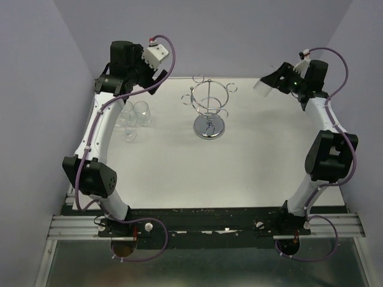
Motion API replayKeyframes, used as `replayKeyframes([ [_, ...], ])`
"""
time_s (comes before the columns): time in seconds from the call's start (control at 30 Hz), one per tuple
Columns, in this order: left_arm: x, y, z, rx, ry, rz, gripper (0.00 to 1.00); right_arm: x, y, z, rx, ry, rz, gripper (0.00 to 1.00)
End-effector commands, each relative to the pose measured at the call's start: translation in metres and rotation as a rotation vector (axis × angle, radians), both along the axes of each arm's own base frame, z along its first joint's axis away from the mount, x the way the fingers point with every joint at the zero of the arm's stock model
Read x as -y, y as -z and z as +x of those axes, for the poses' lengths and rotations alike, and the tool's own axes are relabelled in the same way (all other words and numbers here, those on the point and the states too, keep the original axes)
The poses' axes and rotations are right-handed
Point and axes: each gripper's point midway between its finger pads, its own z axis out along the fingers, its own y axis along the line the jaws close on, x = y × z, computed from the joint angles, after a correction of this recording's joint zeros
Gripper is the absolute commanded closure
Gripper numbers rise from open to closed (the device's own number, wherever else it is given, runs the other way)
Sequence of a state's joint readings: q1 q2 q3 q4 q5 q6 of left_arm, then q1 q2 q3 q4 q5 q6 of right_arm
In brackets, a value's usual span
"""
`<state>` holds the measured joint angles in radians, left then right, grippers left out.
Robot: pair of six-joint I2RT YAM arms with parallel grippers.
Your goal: Take the wine glass off the wine glass rack
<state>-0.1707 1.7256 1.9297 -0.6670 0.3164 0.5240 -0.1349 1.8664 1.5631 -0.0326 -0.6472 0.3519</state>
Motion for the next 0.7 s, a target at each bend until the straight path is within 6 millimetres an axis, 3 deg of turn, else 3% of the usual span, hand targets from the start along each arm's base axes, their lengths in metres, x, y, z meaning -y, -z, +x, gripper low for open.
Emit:
replayKeyframes([
  [0.0,0.013,-0.024,-0.037,0.112,0.069,0.061,0.01,-0.031,-0.005,-0.055,-0.277,-0.096,0.326,0.99],
  [0.1,0.042,-0.010,-0.085,0.146,0.245,0.159,0.01,-0.051,0.007,-0.097,-0.430,-0.251,0.439,0.99],
  [0.3,0.090,0.025,-0.177,0.237,0.578,0.239,0.01,-0.068,0.014,-0.164,-0.562,-0.309,0.563,0.99],
  [0.5,0.134,0.037,-0.232,0.254,0.741,0.088,0.01,-0.078,0.029,-0.228,-0.656,-0.344,0.563,0.99],
  [0.53,0.142,0.031,-0.236,0.275,0.719,0.017,0.01,-0.080,0.035,-0.237,-0.680,-0.349,0.572,0.99],
  [0.6,0.158,0.037,-0.252,0.288,0.725,-0.081,0.01,-0.083,0.052,-0.257,-0.757,-0.324,0.602,0.99],
  [0.67,0.176,0.054,-0.270,0.271,0.774,-0.108,0.01,-0.086,0.068,-0.270,-0.815,-0.316,0.649,0.99],
])
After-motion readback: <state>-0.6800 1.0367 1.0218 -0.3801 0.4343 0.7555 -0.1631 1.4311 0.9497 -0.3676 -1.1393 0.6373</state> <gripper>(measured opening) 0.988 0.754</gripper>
